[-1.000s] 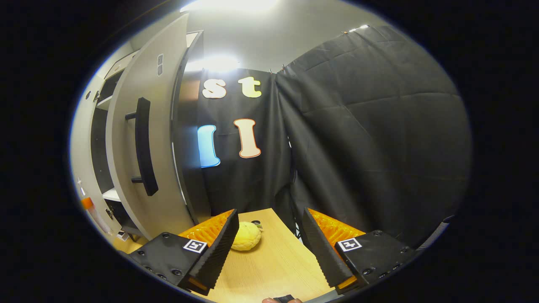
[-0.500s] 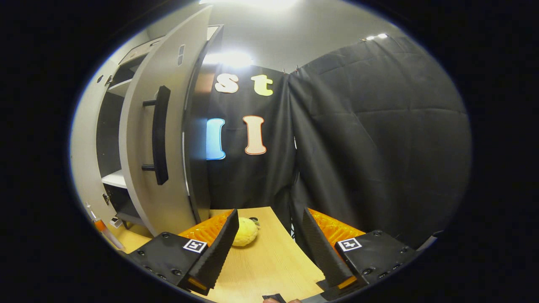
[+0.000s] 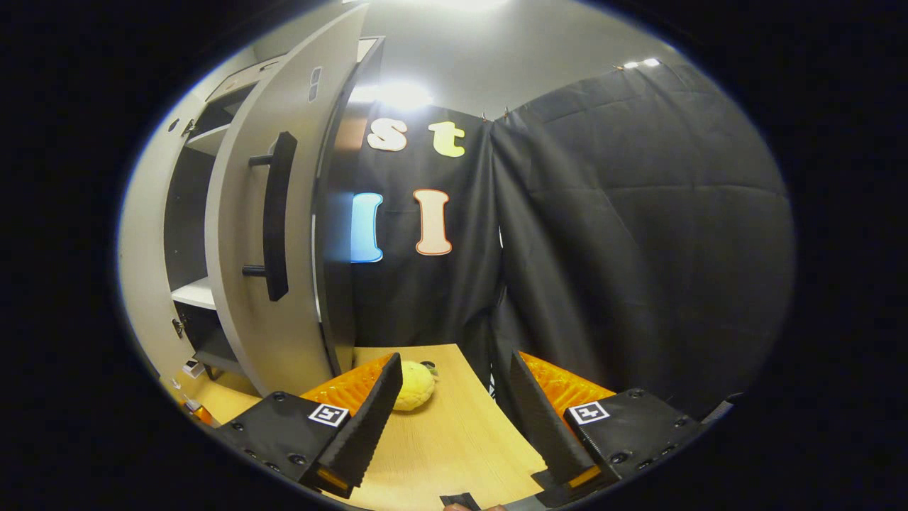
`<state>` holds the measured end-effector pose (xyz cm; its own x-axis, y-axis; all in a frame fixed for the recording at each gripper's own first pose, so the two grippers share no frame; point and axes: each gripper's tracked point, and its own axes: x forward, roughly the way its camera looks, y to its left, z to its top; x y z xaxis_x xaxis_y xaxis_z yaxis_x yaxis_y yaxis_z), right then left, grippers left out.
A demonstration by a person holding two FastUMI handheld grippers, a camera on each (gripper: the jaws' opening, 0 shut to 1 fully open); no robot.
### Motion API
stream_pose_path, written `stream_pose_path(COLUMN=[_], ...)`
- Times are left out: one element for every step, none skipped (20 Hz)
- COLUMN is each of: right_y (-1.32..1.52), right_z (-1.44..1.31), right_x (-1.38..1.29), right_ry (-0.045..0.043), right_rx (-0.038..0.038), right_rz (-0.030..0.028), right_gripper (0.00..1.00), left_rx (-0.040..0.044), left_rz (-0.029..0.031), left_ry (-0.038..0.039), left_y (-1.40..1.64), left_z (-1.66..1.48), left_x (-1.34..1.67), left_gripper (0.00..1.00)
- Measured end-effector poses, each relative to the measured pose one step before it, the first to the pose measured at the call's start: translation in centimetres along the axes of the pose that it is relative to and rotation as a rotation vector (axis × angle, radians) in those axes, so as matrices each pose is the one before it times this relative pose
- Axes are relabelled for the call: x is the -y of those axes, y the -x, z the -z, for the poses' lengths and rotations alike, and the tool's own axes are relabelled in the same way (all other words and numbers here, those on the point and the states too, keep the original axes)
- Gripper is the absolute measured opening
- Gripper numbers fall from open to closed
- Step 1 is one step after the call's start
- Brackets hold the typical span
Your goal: Grasp the bottle in the cabinet with the left hand and place it on the coaster, then close the right door with the right hand and the left door with the left hand.
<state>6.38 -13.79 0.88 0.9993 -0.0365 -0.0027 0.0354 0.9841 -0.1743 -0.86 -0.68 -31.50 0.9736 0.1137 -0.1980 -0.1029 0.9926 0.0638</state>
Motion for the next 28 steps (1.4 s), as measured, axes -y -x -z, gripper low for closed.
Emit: stream_pose_path(right_y=[-0.272,-0.139,-0.160,-0.220,-0.265,-0.214,-0.186,-0.043,-0.201,-0.036,-0.080,-0.001,-0.102,0.003,-0.071,-0.136,-0.150,0.013,-0.143,-0.139,-0.080,-0.131,-0.236,-0.288,-0.304,-0.177,-0.238,-0.170], right_z=[0.084,0.234,0.199,0.258,0.252,0.360,0.512,0.203,0.203,0.078,0.096,0.075,-0.033,-0.061,-0.218,-0.060,-0.016,0.091,0.059,0.135,-0.005,0.035,-0.103,-0.229,-0.438,-0.565,-0.525,-0.239], right_x=[0.008,0.009,-0.018,0.046,0.019,0.034,-0.050,-0.232,-0.163,-0.004,-0.102,-0.111,-0.169,0.020,-0.035,-0.047,-0.023,0.035,0.082,0.000,-0.058,0.058,0.109,0.201,0.250,0.281,0.085,0.119], right_ry=[0.00077,-0.00872,-0.01717,-0.01895,-0.01604,-0.01733,-0.02067,-0.01861,-0.01154,-0.00422,0.00226,0.00421,0.00315,-0.00081,-0.00479,-0.00625,-0.00541,-0.00404,-0.00419,-0.00605,-0.00833,-0.01034,-0.01041,-0.00940,-0.00962,-0.00863,-0.00555,-0.00308], right_rx=[-0.00707,-0.00836,-0.01127,-0.01309,-0.01353,-0.01854,-0.02305,-0.01509,-0.00877,-0.00429,-0.00215,-0.00297,-0.00151,0.00196,0.00382,0.00194,-0.00066,-0.00004,-0.00047,-0.00213,-0.00316,-0.00189,-0.00354,0.00143,0.00916,0.01336,0.01176,0.00855], right_rz=[0.00257,0.00195,0.00255,0.00369,0.00199,0.00418,-0.00100,-0.00492,-0.00210,0.00157,-0.00098,-0.00265,-0.00231,-0.00060,-0.00045,-0.00102,-0.00032,0.00225,0.00210,0.00044,-0.00011,0.00139,0.00396,0.00626,0.00890,0.00764,0.00532,0.00593], right_gripper=[0.97,0.97,0.97,0.97,0.97,0.92,0.97,0.97,0.92,0.97,0.97,0.97,0.97,0.97,0.97,0.97,0.97,0.97,0.92,0.92,0.92,0.97,0.97,0.97,0.92,0.92,0.97,0.97], left_rx=[0.00017,0.00493,0.00936,0.00911,0.00429,-0.00273,-0.01153,0.00260,0.00004,-0.01189,-0.01215,-0.00610,-0.00978,-0.02450,-0.01285,-0.01068,-0.00786,0.00487,0.00531,0.00538,0.00198,0.00624,0.01311,0.02001,0.02717,0.02748,0.02734,0.02796], left_rz=[0.00508,0.00546,0.00562,0.00900,0.00496,0.00911,0.01491,0.00743,0.00104,-0.00099,-0.00507,-0.00603,0.00313,-0.00272,-0.00678,0.00327,-0.00509,-0.00713,-0.00496,-0.00974,0.00849,0.01615,0.01139,0.00987,0.00413,0.00419,0.00610,0.00539], left_ry=[-0.01453,-0.01589,-0.01715,-0.01742,-0.02062,-0.02498,-0.02545,-0.02406,-0.01728,-0.00346,0.00991,0.01811,0.01643,0.01306,0.00820,0.00782,0.00176,-0.00132,-0.00629,-0.01529,-0.01281,-0.00948,-0.00579,0.00029,0.00428,0.00589,0.00648,0.00378], left_y=[-0.053,-0.051,-0.015,-0.076,0.165,0.004,-0.215,-0.141,0.233,0.006,0.023,0.217,0.293,-0.008,0.469,0.233,0.345,-0.011,0.201,0.211,0.055,0.291,0.398,0.531,0.681,0.494,0.438,0.473], left_z=[0.341,0.202,0.305,0.181,0.490,0.488,0.626,0.223,0.221,0.258,0.293,0.122,0.359,0.750,0.384,0.212,0.140,-0.357,-0.506,-0.630,-0.708,-0.874,-1.264,-1.573,-1.660,-2.113,-2.033,-2.020], left_x=[0.150,0.181,0.222,0.186,0.218,0.359,0.396,0.206,0.202,0.073,-0.106,-0.105,0.067,-0.062,-0.209,0.024,-0.178,-0.136,-0.198,-0.219,0.188,0.390,0.207,0.173,0.007,-0.063,-0.107,-0.106], left_gripper=[0.70,0.70,0.70,0.70,0.70,0.70,0.71,0.71,0.72,0.72,0.72,0.66,0.74,0.76,0.77,0.72,0.72,0.80,0.89,0.87,0.99,1.00,0.93,0.93,0.93,0.93,0.93,0.93])
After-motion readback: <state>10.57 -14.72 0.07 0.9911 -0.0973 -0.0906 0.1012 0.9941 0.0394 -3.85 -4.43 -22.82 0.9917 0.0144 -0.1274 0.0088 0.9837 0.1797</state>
